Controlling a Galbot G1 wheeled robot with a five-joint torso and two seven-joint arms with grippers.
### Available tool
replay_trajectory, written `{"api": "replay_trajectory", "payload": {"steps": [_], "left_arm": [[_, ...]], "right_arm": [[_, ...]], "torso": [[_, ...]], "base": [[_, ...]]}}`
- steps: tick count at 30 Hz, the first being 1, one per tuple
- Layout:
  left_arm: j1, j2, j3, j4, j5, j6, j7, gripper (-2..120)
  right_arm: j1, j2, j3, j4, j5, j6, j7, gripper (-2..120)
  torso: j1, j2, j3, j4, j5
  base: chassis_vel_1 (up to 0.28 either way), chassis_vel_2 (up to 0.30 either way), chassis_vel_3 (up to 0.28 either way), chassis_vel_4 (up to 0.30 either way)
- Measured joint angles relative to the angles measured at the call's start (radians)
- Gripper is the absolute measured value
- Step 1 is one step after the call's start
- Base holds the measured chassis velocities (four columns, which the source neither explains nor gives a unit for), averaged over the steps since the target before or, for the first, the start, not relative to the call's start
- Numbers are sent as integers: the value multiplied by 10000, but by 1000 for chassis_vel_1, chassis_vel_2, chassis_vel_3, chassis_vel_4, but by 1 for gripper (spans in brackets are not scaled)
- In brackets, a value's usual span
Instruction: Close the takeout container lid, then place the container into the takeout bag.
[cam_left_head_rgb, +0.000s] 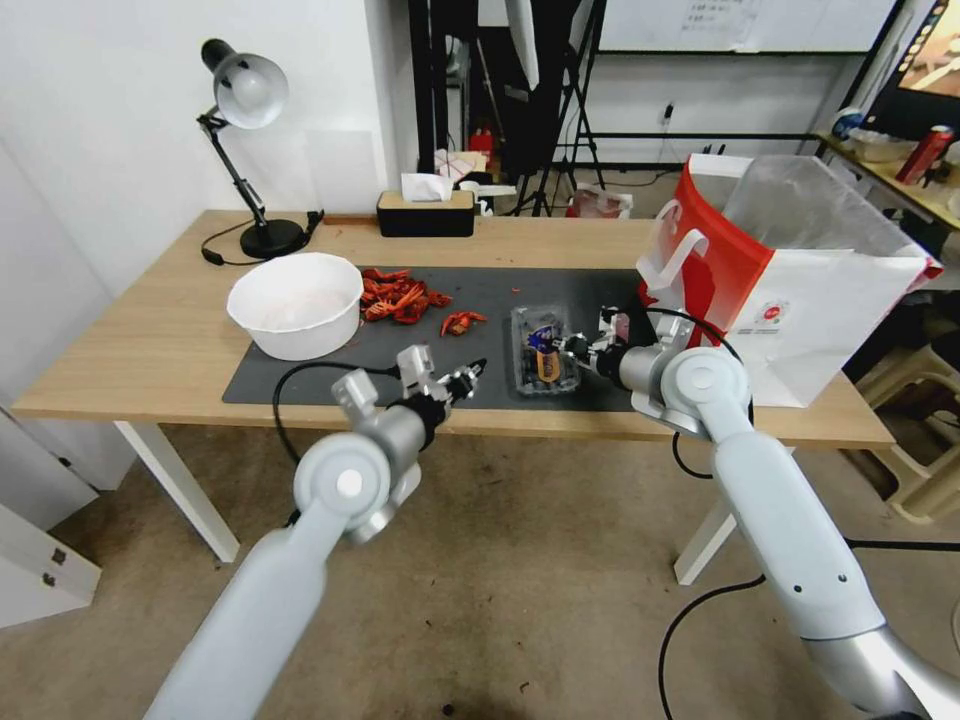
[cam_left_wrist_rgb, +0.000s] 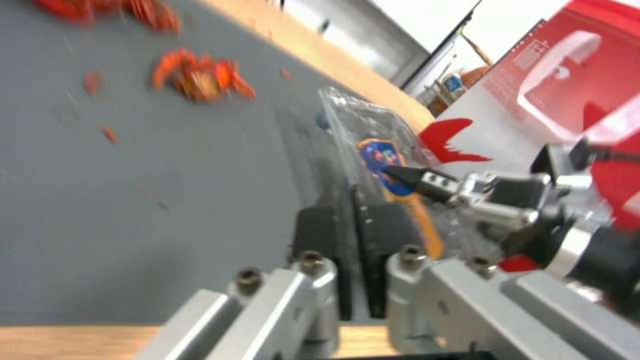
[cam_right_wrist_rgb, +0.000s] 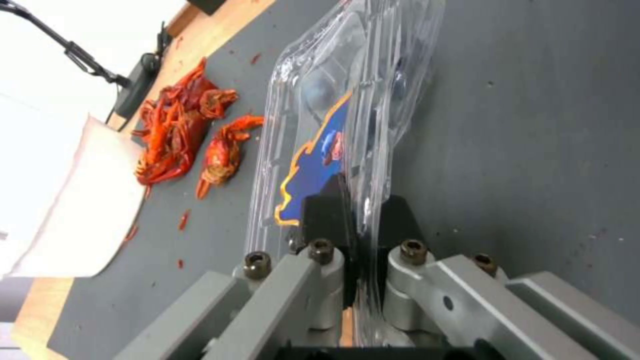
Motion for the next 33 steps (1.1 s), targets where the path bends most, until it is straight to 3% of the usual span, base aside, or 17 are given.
{"api": "replay_trajectory", "payload": {"steps": [2, 3, 4, 5, 6, 9, 15, 17, 22, 31, 33], "left_arm": [[494, -5, -41, -6, 1805, -871, 1014, 19], [494, -5, -41, -6, 1805, -871, 1014, 19], [551, -29, 2, 58, 2448, -1192, 1391, 21], [684, -62, 41, 109, 3269, -1591, 1751, 28], [684, -62, 41, 109, 3269, -1591, 1751, 28], [1150, -102, -34, 199, 4975, -2366, 2121, 41], [1682, -33, -434, 196, 6011, -2828, 2228, 58], [2265, 25, -967, 178, 7112, -3187, 2381, 75], [2905, -51, -1462, 128, 8597, -3383, 2087, 96], [3747, -536, -1715, -32, 9720, -3145, 677, 100], [3838, -569, -1714, -65, 9765, -3126, 649, 100]], "right_arm": [[-138, -64, 148, 173, 2, 5, -34, 0], [-138, -64, 148, 173, 2, 5, -34, 0], [-339, -144, 300, 351, 15, 9, -37, 0], [-564, -238, 454, 498, 15, 10, -38, 0], [-564, -238, 454, 498, 15, 10, -38, 0], [-736, -297, 582, 691, 12, 18, -62, 0], [-811, -290, 628, 856, -10, 25, -93, 0], [-895, -289, 671, 1104, -14, 31, -93, 0], [-1005, -330, 764, 1421, -13, 43, -67, 0], [-1228, -564, 927, 1860, 44, 165, -39, 0], [-1241, -574, 932, 1874, 52, 180, -44, 0]], "torso": [[0, 0, 0, 10, 1], [0, 0, 0, 10, 1], [0, 1, -1, 10, 1], [0, 1, 0, -15, 2], [0, 1, 0, -15, 2], [-2, 2, -1, -4, 3], [-1, 1, 0, 2, -1], [-2, 2, 0, -1, 2], [-1, 2, 0, 0, 2], [-1, 1, 0, -2, 1], [-1, 1, 0, -2, 1]], "base": [[0, 0, 0, 0], [0, 0, 0, 0], [0, 0, 0, 0], [0, 0, 0, 0], [0, 0, 0, 0], [0, 0, 0, 0], [0, 0, 0, 0], [0, 0, 0, 0], [0, 0, 0, 0], [0, 0, 0, 0], [0, 0, 0, 0]]}}
